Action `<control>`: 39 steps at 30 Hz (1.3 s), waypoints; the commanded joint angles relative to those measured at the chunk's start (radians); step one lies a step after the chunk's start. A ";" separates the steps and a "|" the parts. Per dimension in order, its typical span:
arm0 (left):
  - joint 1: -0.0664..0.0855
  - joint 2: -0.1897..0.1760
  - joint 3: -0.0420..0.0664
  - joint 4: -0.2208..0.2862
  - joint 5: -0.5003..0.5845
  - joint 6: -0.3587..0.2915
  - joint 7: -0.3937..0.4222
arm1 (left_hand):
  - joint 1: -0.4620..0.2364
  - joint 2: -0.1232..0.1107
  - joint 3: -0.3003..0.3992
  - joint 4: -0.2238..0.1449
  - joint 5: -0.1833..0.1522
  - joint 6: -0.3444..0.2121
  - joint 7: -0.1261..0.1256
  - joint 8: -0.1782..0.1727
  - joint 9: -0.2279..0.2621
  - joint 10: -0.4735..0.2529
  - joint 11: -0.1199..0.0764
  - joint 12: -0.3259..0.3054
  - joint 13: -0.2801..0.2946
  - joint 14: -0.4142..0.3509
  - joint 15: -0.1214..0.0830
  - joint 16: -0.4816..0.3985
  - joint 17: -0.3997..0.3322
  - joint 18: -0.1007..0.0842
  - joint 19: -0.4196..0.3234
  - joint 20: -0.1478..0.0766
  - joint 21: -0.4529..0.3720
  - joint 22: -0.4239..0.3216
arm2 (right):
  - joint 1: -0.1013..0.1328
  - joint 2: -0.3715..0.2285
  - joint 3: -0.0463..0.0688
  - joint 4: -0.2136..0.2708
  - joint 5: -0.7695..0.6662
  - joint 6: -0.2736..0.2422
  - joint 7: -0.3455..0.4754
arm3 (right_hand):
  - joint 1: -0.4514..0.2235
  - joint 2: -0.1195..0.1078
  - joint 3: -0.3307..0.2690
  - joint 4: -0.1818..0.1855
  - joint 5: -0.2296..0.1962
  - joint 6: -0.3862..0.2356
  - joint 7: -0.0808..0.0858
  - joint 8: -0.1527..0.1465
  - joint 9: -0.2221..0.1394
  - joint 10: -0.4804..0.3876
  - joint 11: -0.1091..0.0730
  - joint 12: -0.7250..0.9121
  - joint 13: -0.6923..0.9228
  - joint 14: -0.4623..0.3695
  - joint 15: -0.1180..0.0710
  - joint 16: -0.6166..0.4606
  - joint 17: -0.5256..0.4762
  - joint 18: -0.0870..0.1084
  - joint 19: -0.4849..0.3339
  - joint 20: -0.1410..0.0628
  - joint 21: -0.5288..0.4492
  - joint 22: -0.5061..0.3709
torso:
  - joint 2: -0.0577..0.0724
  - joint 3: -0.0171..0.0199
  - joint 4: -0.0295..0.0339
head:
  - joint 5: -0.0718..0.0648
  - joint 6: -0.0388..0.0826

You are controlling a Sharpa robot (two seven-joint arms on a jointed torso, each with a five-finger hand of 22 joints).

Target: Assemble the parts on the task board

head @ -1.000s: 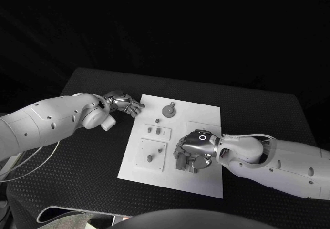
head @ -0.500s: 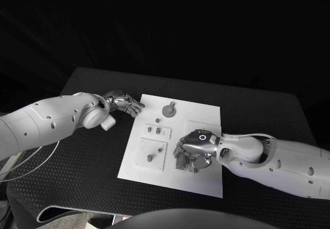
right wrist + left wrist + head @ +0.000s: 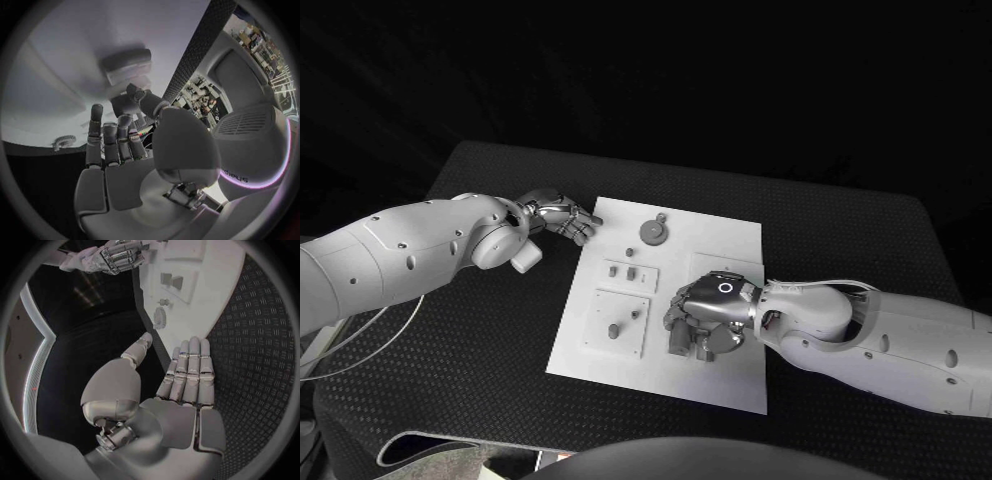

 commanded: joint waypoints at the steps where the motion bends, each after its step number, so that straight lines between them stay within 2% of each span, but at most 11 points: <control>1: -0.005 0.001 -0.004 0.001 -0.003 0.028 -0.014 | -0.006 0.000 -0.003 -0.003 -0.004 -0.005 0.007 0.005 -0.001 -0.008 0.001 0.004 0.001 -0.003 0.001 -0.004 0.001 0.005 -0.007 -0.001 -0.005 -0.001 | -0.001 -0.001 -0.001 0.001 0.000 0.011 -0.007 | 0.002 -0.011 -0.002 0.000 0.002 -0.011 -0.002 -0.005 -0.002 -0.006 0.001 -0.002 -0.002 -0.010 0.001 -0.006 -0.002 0.005 -0.007 -0.001 -0.005 0.008 | 0.000 -0.0001 0.0008 | -0.001 -0.001; 17: -0.005 0.001 -0.004 0.000 -0.003 0.028 -0.016 | -0.006 0.001 -0.003 -0.003 -0.004 -0.005 0.007 0.005 -0.001 -0.008 0.001 0.005 0.001 -0.003 0.001 -0.005 0.002 0.005 -0.007 -0.001 -0.005 -0.001 | -0.001 -0.006 -0.001 0.004 0.009 0.008 -0.006 | -0.001 -0.023 -0.002 0.000 0.002 -0.033 -0.013 -0.010 -0.011 -0.018 0.008 0.002 -0.012 -0.021 0.010 -0.005 -0.009 0.005 -0.014 0.004 -0.013 0.009 | 0.000 0.0000 0.0006 | -0.001 -0.001; 21: -0.005 0.000 -0.005 0.000 -0.003 0.029 -0.016 | -0.006 0.001 -0.003 -0.004 -0.004 -0.005 0.007 0.005 -0.001 -0.008 0.001 0.005 0.001 -0.003 0.001 -0.005 0.002 0.005 -0.007 -0.001 -0.005 -0.001 | -0.001 -0.007 -0.001 0.005 0.018 0.002 -0.005 | -0.002 -0.028 0.000 0.001 0.002 -0.057 -0.019 -0.017 -0.018 -0.022 0.011 0.006 -0.017 -0.024 0.014 -0.003 -0.012 0.006 -0.014 0.006 -0.015 0.010 | 0.000 0.0000 0.0006 | -0.001 -0.002; 26: -0.005 0.000 -0.005 0.001 -0.003 0.028 -0.016 | -0.003 0.000 -0.003 -0.006 -0.004 -0.006 0.007 0.005 -0.001 -0.008 0.001 0.005 0.001 -0.003 0.001 -0.006 0.003 0.005 -0.007 -0.001 -0.005 -0.001 | -0.001 -0.009 -0.001 0.004 0.020 -0.002 -0.007 | -0.007 -0.037 0.001 0.002 0.002 -0.080 -0.017 -0.024 -0.024 -0.033 0.015 0.008 -0.022 -0.029 0.019 0.000 -0.015 0.006 -0.014 0.008 -0.018 0.011 | 0.000 0.0000 0.0005 | -0.002 -0.001; 29: -0.005 0.000 -0.005 0.001 -0.004 0.029 -0.017 | 0.000 -0.001 -0.003 -0.010 -0.005 -0.006 0.007 0.006 -0.001 -0.008 0.001 0.005 0.001 -0.002 0.001 -0.006 0.004 0.005 -0.007 -0.001 -0.004 -0.001 | -0.001 -0.010 -0.001 0.005 0.020 -0.002 -0.009 | -0.008 -0.042 0.004 0.002 0.002 -0.096 -0.024 -0.027 -0.028 -0.040 0.019 0.013 -0.023 -0.034 0.022 0.003 -0.017 0.006 -0.014 0.008 -0.019 0.012 | 0.000 -0.0002 0.0001 | -0.001 -0.001; 39: -0.005 0.000 -0.005 0.000 -0.007 0.029 -0.017 | 0.004 -0.002 -0.005 -0.016 -0.008 -0.006 0.007 0.007 -0.001 -0.008 0.001 0.006 0.002 -0.002 0.001 -0.007 0.006 0.005 -0.007 -0.001 -0.004 0.000 | 0.002 -0.021 -0.001 0.012 0.047 -0.028 -0.001 | -0.008 -0.042 0.008 0.003 0.002 -0.109 -0.020 -0.027 -0.030 -0.044 0.022 0.021 -0.025 -0.037 0.026 0.007 -0.019 0.006 -0.011 0.008 -0.020 0.013 | 0.000 0.0009 0.0008 | -0.003 0.002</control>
